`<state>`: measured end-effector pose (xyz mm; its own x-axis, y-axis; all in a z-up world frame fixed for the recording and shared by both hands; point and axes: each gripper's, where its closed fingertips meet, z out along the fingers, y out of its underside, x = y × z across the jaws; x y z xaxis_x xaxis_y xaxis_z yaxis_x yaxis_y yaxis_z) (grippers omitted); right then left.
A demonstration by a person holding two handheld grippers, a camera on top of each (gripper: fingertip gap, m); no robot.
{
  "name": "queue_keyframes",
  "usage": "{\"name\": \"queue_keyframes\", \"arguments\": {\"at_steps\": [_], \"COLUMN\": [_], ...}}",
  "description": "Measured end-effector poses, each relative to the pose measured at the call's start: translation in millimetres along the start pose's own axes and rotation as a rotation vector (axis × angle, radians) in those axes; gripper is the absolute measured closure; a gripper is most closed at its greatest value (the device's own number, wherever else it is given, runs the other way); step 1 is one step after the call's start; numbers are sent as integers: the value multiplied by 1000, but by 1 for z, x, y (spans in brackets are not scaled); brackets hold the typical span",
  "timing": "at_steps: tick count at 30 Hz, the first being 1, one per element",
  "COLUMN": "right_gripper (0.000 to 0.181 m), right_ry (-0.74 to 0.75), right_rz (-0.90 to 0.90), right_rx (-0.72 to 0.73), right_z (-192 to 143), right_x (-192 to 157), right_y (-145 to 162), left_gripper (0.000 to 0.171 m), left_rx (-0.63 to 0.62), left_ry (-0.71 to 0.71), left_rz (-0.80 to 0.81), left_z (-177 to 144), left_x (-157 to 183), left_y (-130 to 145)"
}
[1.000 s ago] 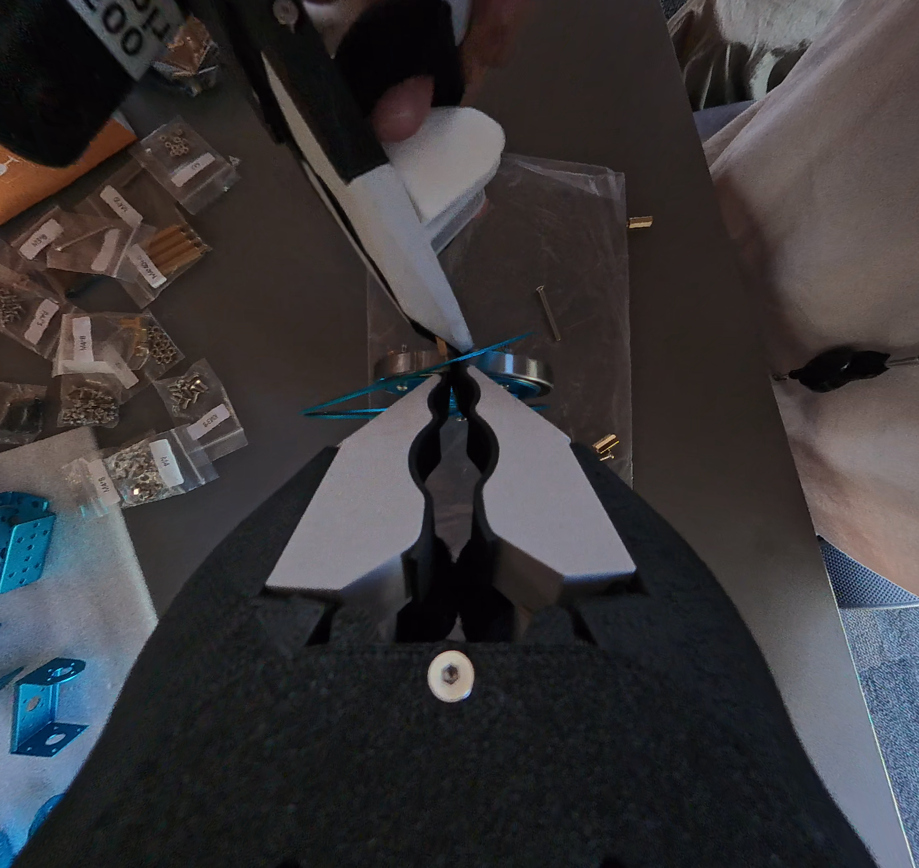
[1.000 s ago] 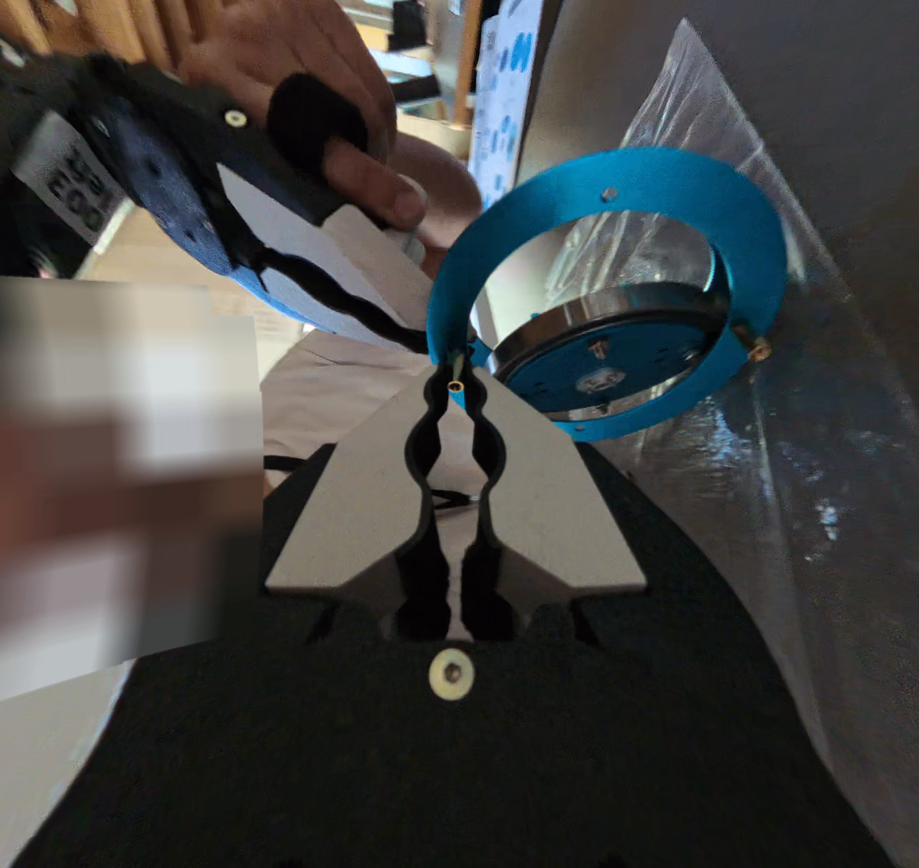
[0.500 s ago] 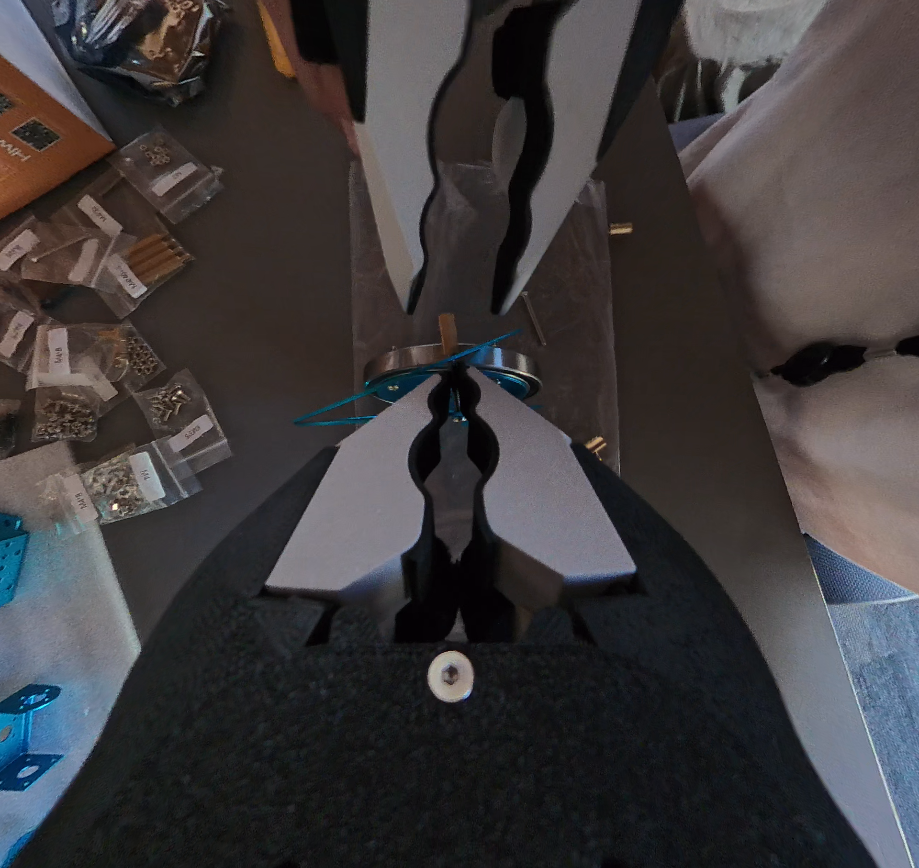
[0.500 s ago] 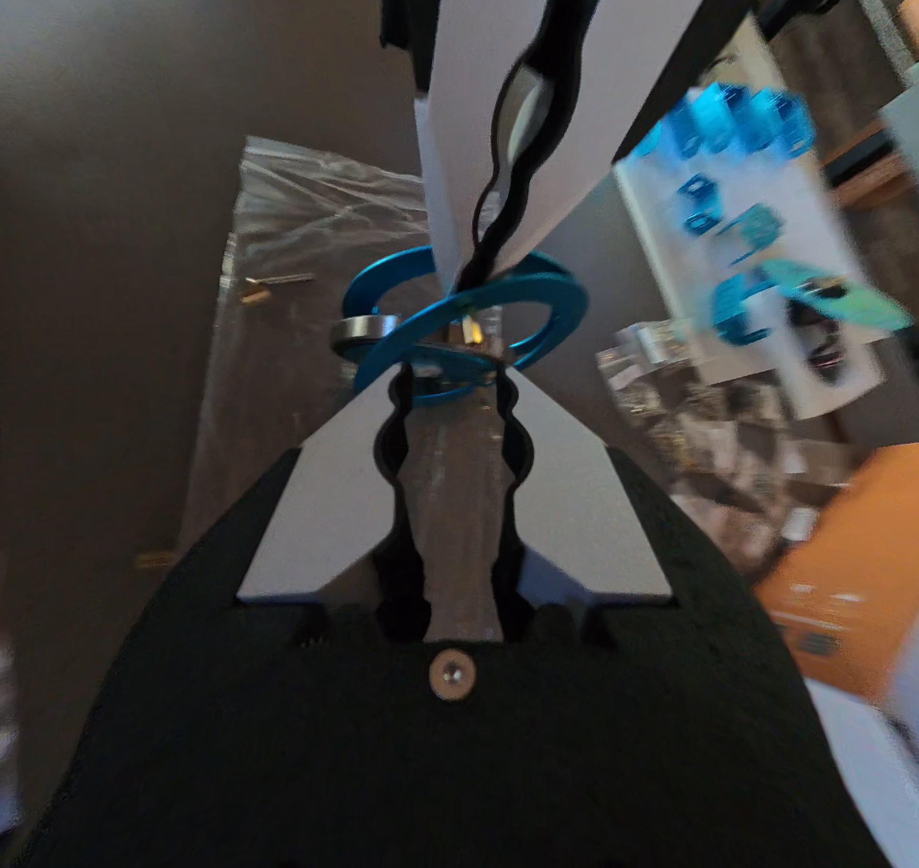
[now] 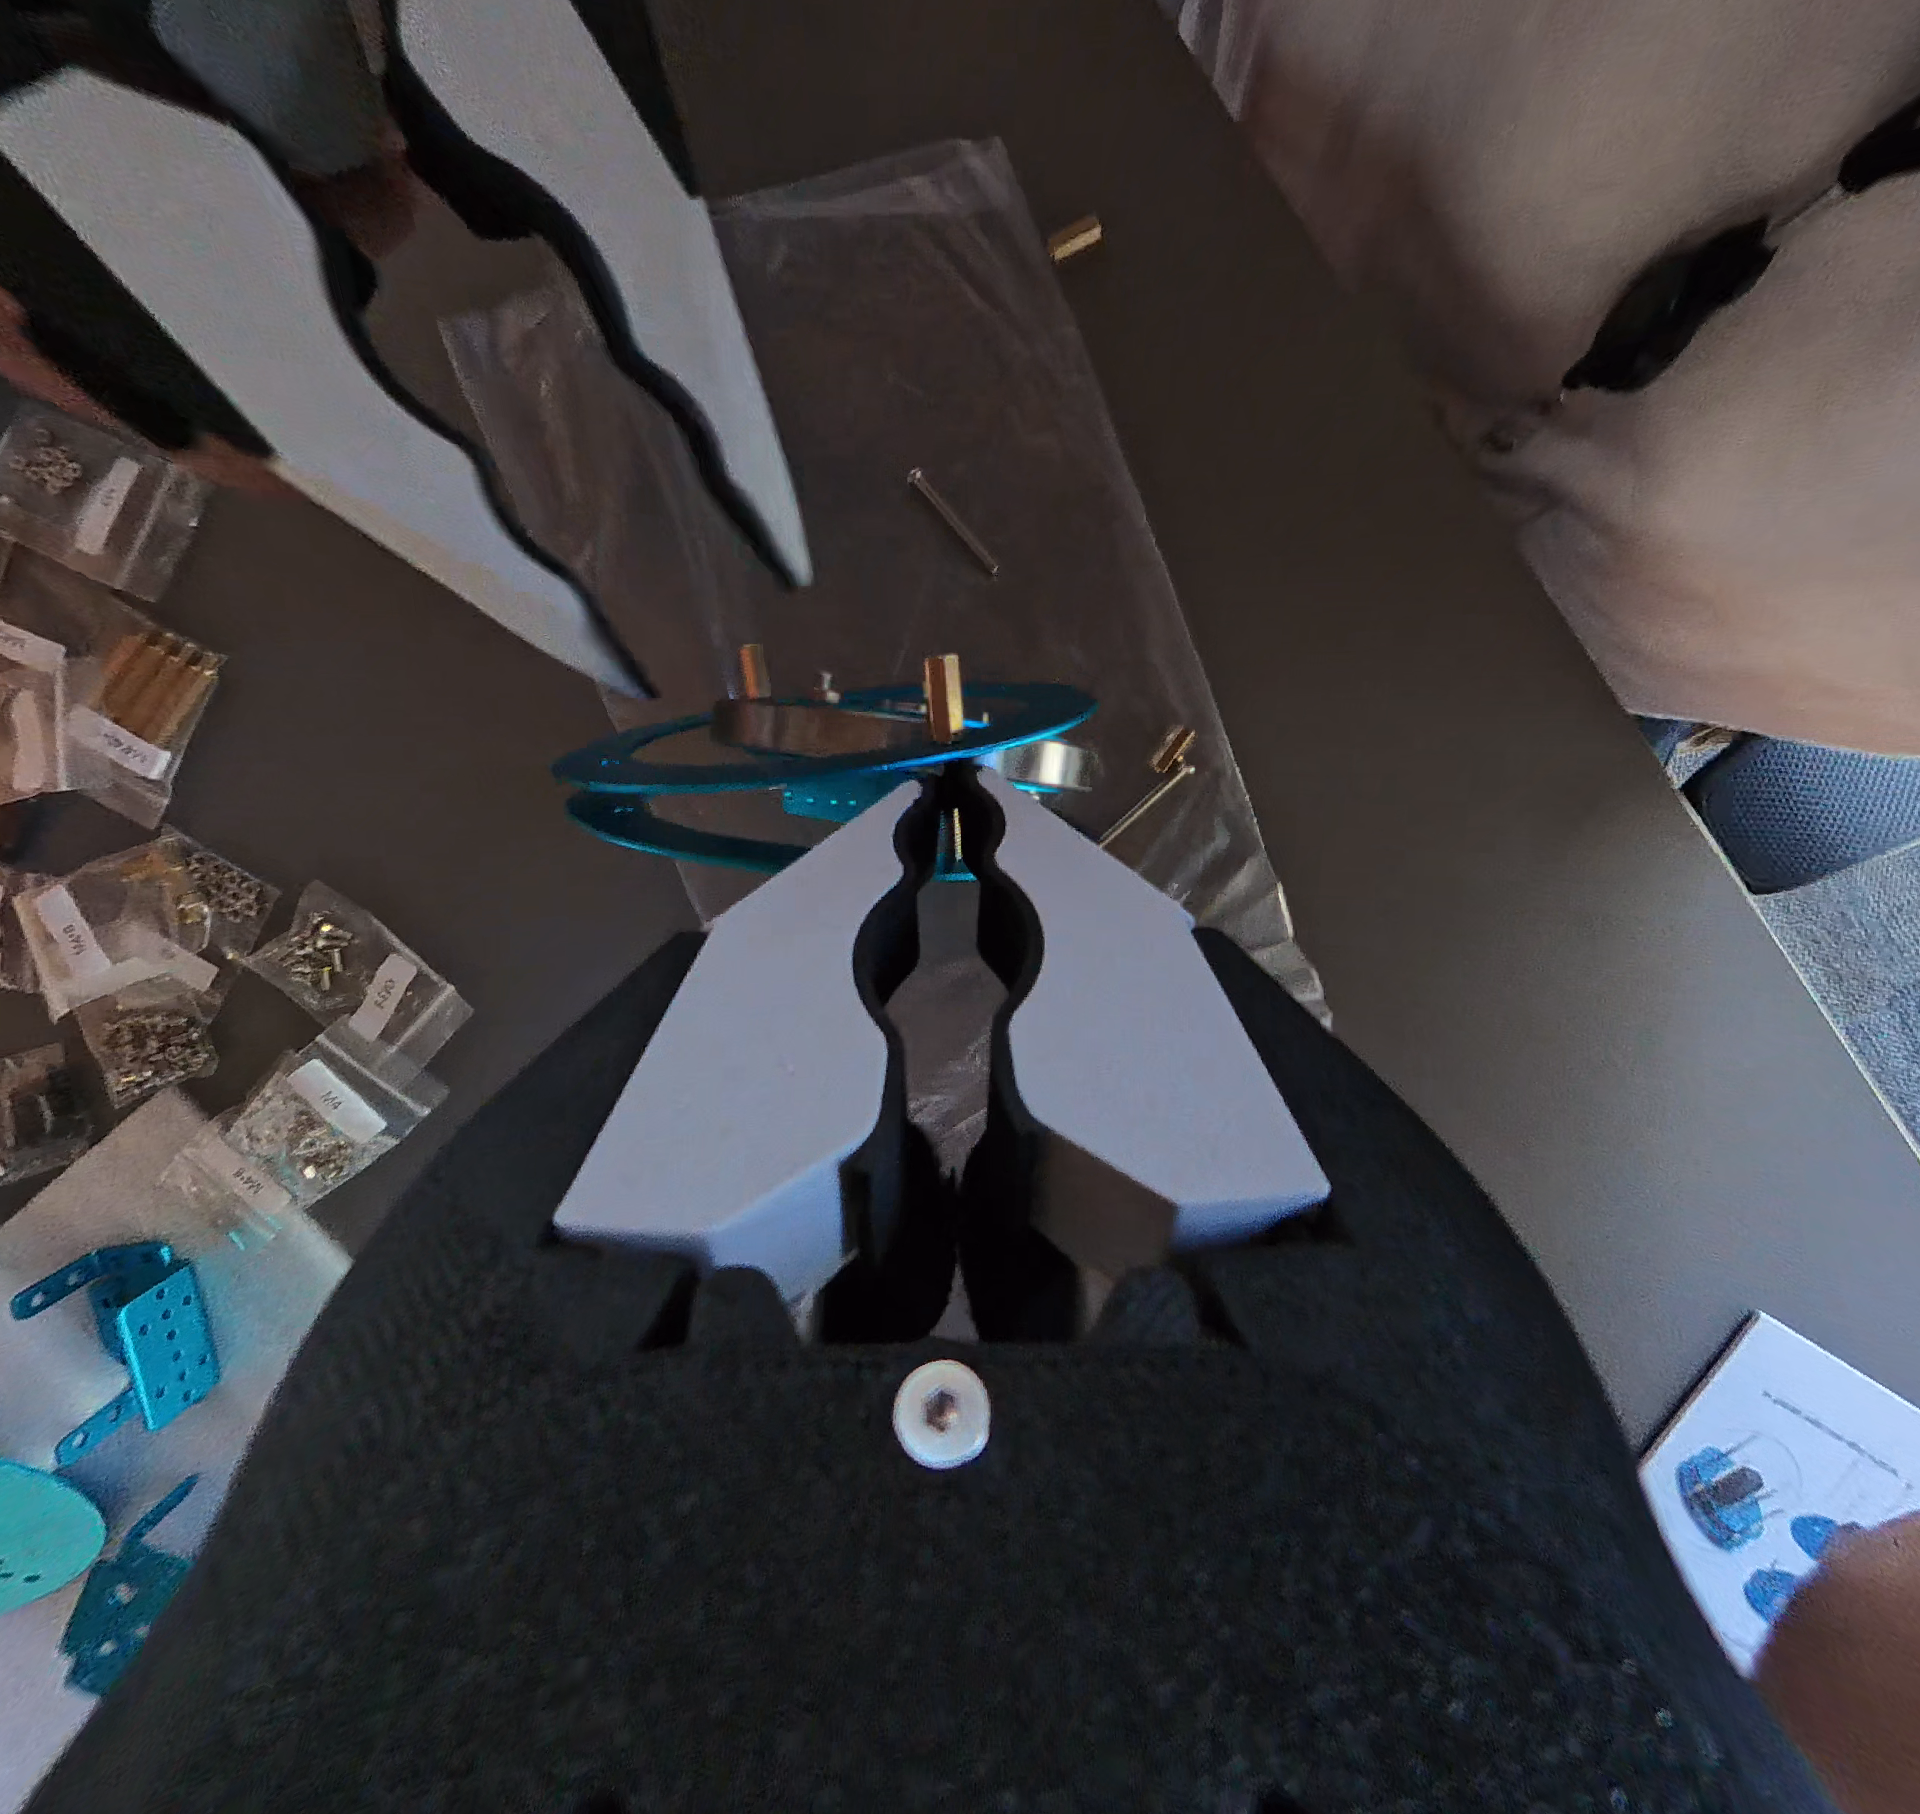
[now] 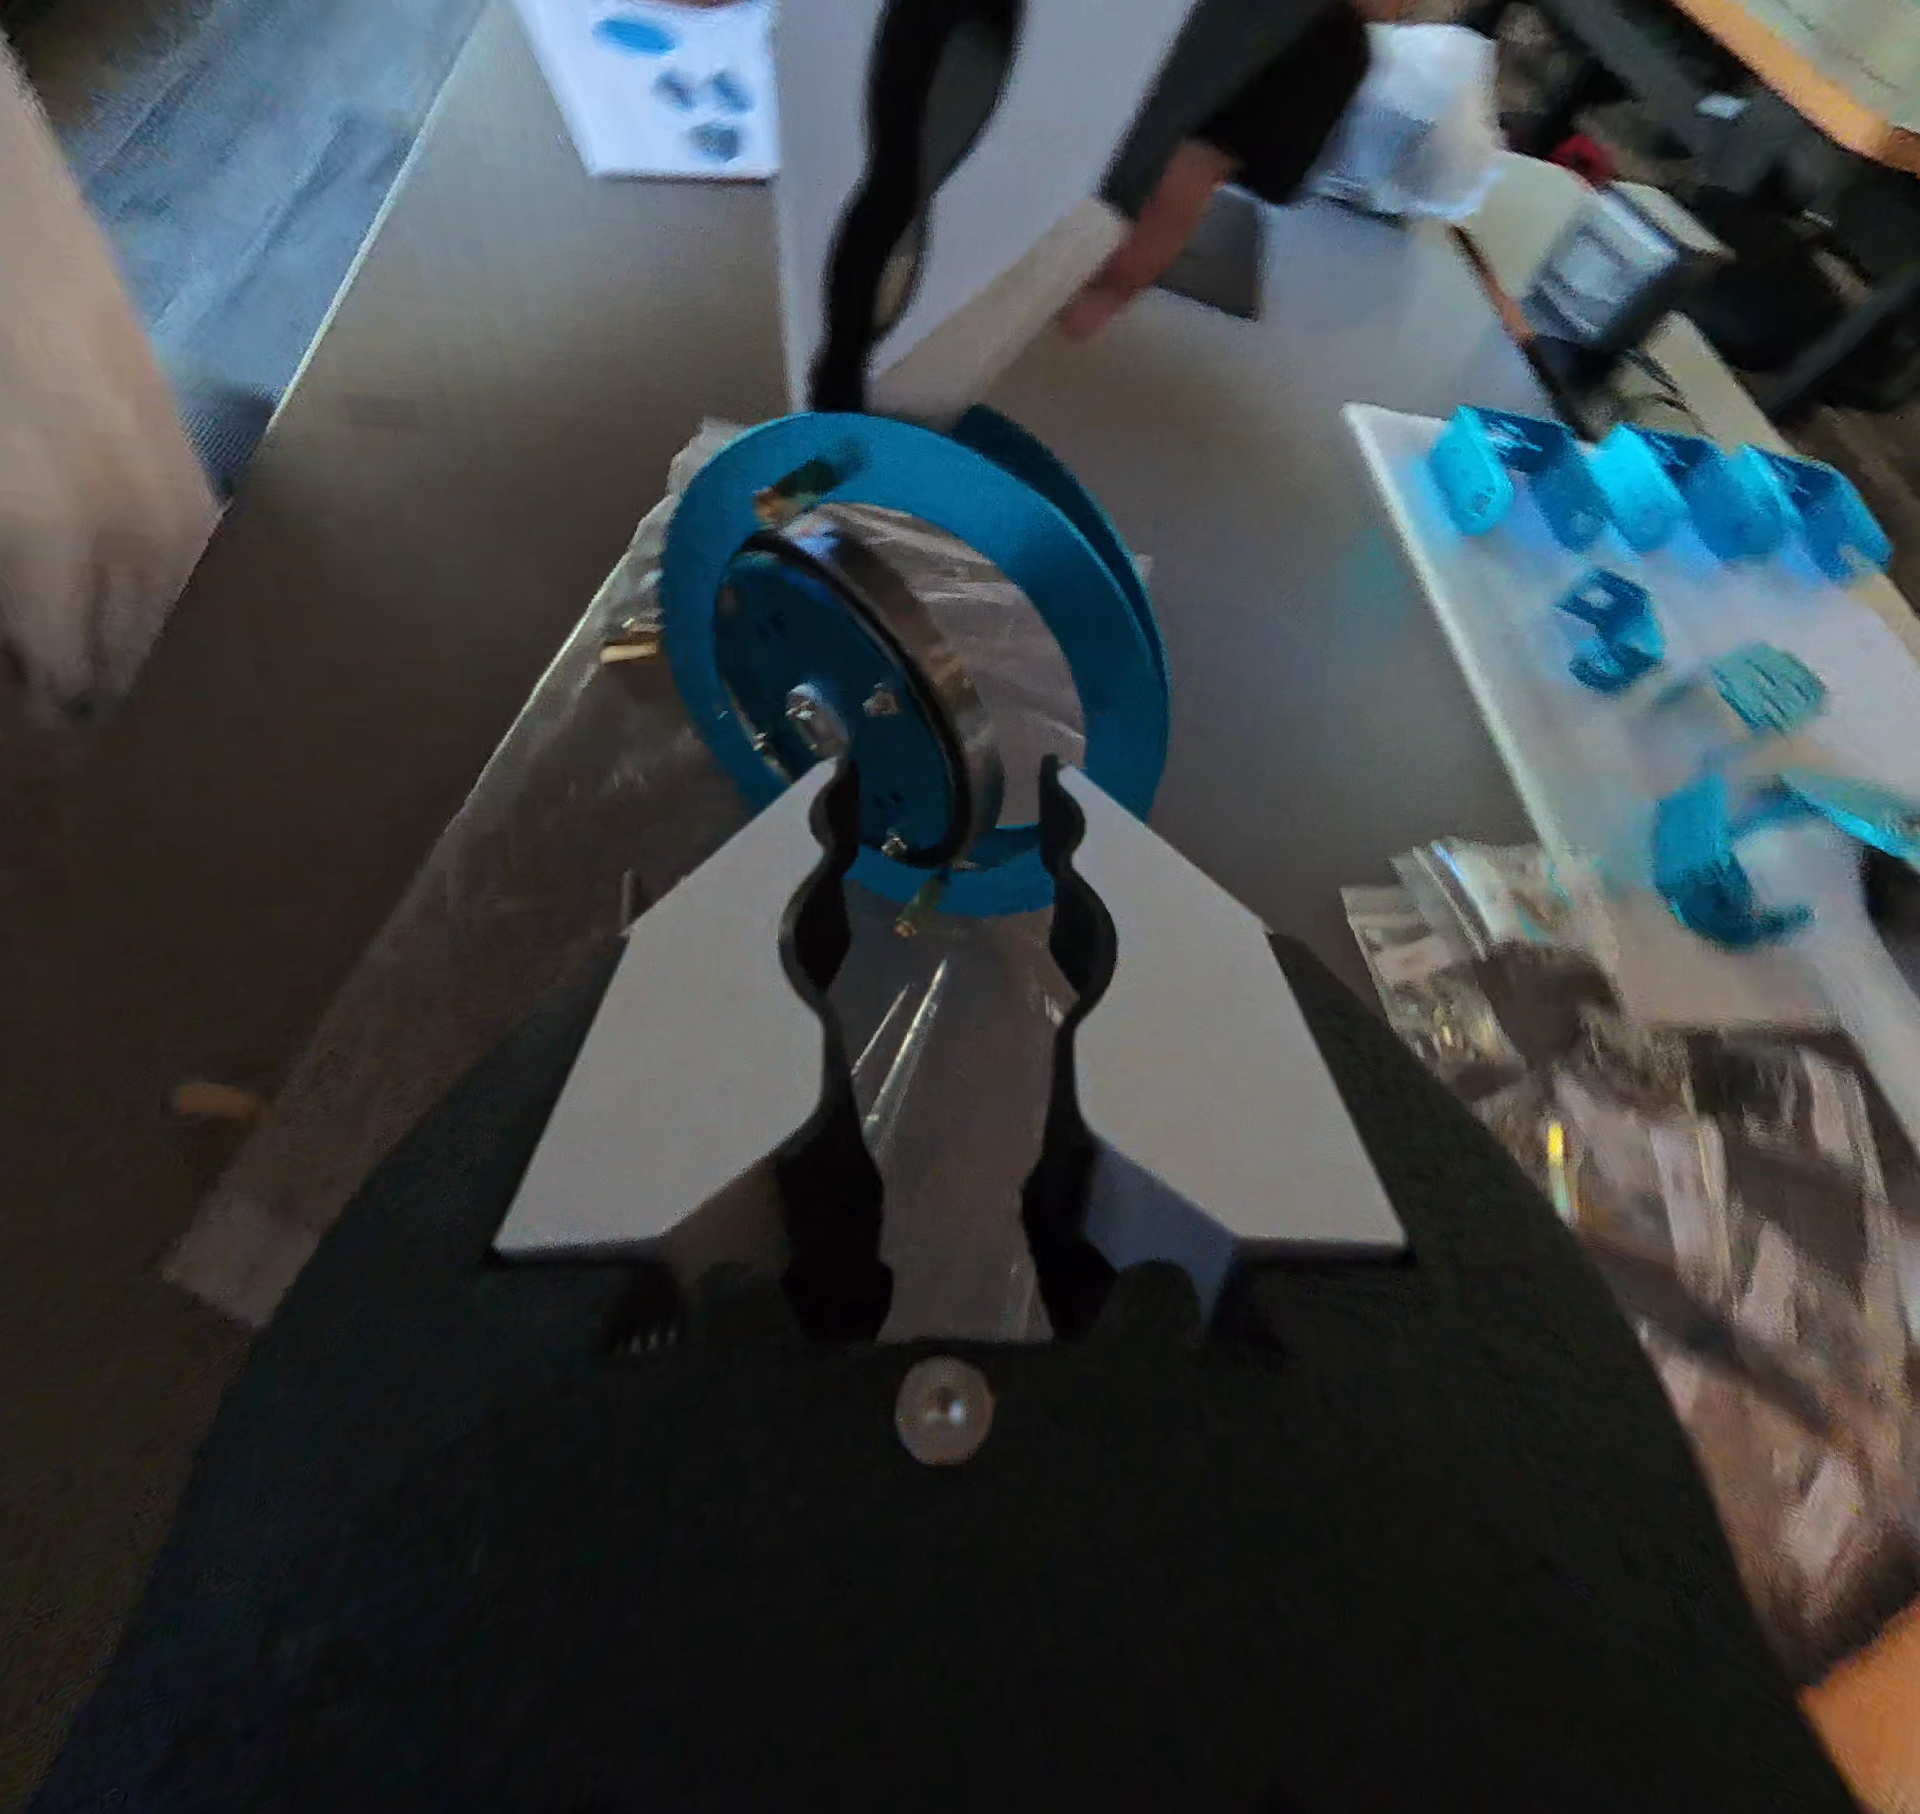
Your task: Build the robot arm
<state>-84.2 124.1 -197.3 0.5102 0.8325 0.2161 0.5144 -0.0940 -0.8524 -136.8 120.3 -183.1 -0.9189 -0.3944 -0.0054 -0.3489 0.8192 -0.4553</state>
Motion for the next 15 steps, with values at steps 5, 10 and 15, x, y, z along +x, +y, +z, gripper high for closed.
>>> {"name": "queue_keyframes", "arguments": {"at_steps": [5, 10, 15], "right_gripper": [143, 152, 143], "right_ry": [-214, -295, -312], "right_rz": [-133, -53, 142], "right_rx": [18, 19, 52], "right_z": [23, 48, 56], "right_x": [1, 12, 22], "right_y": [-9, -17, -16], "left_gripper": [168, 168, 168], "left_rx": [-23, -3, 125], "left_ry": [14, 1, -66], "left_rz": [8, -68, -183], "left_z": [-4, -12, -15], "left_x": [3, 3, 13], "left_y": [11, 31, 59]}}
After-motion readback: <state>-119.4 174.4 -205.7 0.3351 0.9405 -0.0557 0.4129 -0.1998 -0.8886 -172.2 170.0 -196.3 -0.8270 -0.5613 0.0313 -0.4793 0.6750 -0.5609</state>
